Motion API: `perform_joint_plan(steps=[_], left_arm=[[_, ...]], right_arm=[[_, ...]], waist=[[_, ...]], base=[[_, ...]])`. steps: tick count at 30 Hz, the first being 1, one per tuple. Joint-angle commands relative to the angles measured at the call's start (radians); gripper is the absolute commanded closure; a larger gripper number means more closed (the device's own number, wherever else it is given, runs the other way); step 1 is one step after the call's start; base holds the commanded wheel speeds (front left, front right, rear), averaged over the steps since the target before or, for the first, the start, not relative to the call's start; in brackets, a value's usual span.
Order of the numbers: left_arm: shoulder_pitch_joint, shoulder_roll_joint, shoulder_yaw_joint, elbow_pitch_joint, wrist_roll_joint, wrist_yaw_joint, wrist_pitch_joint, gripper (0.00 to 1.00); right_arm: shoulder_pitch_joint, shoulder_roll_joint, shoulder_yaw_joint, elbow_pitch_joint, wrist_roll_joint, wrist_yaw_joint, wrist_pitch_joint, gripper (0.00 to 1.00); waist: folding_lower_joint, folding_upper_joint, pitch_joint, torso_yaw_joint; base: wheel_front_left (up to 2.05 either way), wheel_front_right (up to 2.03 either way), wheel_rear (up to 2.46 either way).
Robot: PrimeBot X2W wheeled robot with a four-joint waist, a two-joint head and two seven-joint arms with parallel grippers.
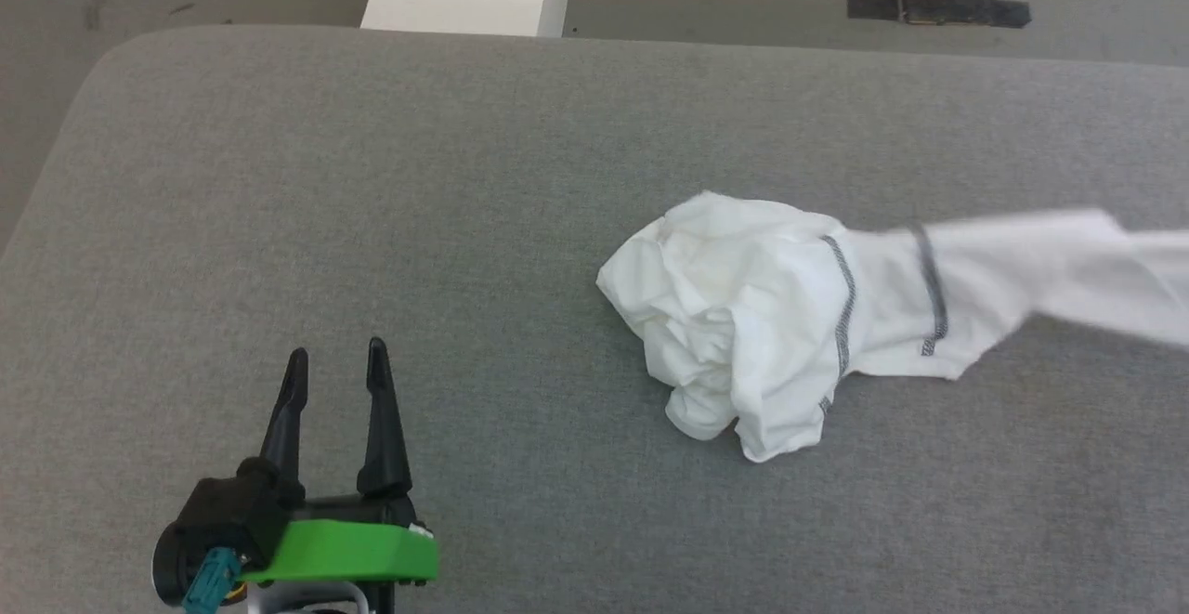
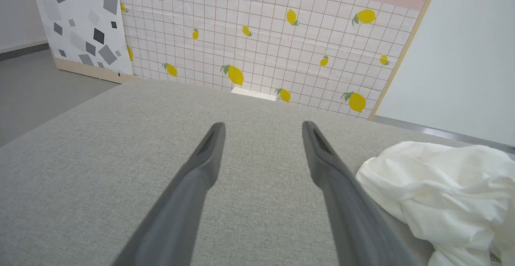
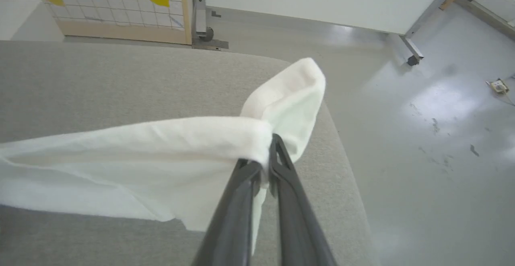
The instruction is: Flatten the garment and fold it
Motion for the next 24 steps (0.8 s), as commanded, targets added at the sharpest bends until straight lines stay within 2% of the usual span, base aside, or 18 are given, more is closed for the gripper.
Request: perform_joint_plan(steps=[1, 6, 7, 8, 9, 13, 17, 24], left_arm=[[0.013, -0.004, 0.005, -0.003, 0.017, -0.007, -0.005, 0.0], [0.023, -0.004, 0.015, 0.001, 0.025, -0.014, -0.005, 0.0], [0.024, -0.004, 0.015, 0.004, 0.026, -0.016, -0.005, 0.0], [0.023, -0.004, 0.015, 0.006, 0.027, -0.019, -0.005, 0.0], [0.021, -0.004, 0.014, 0.01, 0.029, -0.021, -0.005, 0.0], [0.012, -0.004, 0.017, 0.02, 0.037, -0.03, -0.005, 0.0], [0.005, -0.004, 0.022, 0.025, 0.041, -0.036, -0.005, 0.0], [-0.008, -0.004, 0.012, 0.029, 0.019, -0.036, -0.005, 0.0]], right_arm=[[0.054, -0.014, -0.044, 0.016, -0.04, -0.002, -0.01, 1.0], [0.164, 0.02, -0.143, 0.062, -0.1, -0.002, -0.027, 1.0], [0.178, 0.037, -0.151, 0.075, -0.114, -0.002, -0.036, 0.83], [0.186, 0.05, -0.15, 0.083, -0.125, -0.002, -0.046, 0.51], [0.19, 0.068, -0.149, 0.096, -0.134, -0.002, -0.058, 0.0], [0.166, 0.118, -0.114, 0.115, -0.146, -0.002, -0.092, 0.0], [0.113, 0.121, -0.037, 0.06, -0.11, -0.002, -0.119, 0.0], [0.072, 0.103, 0.161, -0.077, 0.036, -0.002, -0.031, 0.0]], waist=[[0.0, 0.0, -0.009, -0.008], [0.0, 0.0, 0.0, -0.006], [0.0, 0.0, 0.002, -0.006], [0.0, 0.0, 0.002, -0.007], [0.0, 0.0, 0.001, -0.007], [0.0, 0.0, -0.006, -0.013], [0.0, 0.0, -0.014, -0.02], [0.0, 0.0, 0.006, -0.013]], base=[[0.0, 0.0, 0.0], [0.0, 0.0, 0.0], [0.0, 0.0, 0.0], [0.0, 0.0, 0.0], [0.0, 0.0, 0.0], [0.0, 0.0, 0.0], [0.0, 0.0, 0.0], [0.0, 0.0, 0.0]])
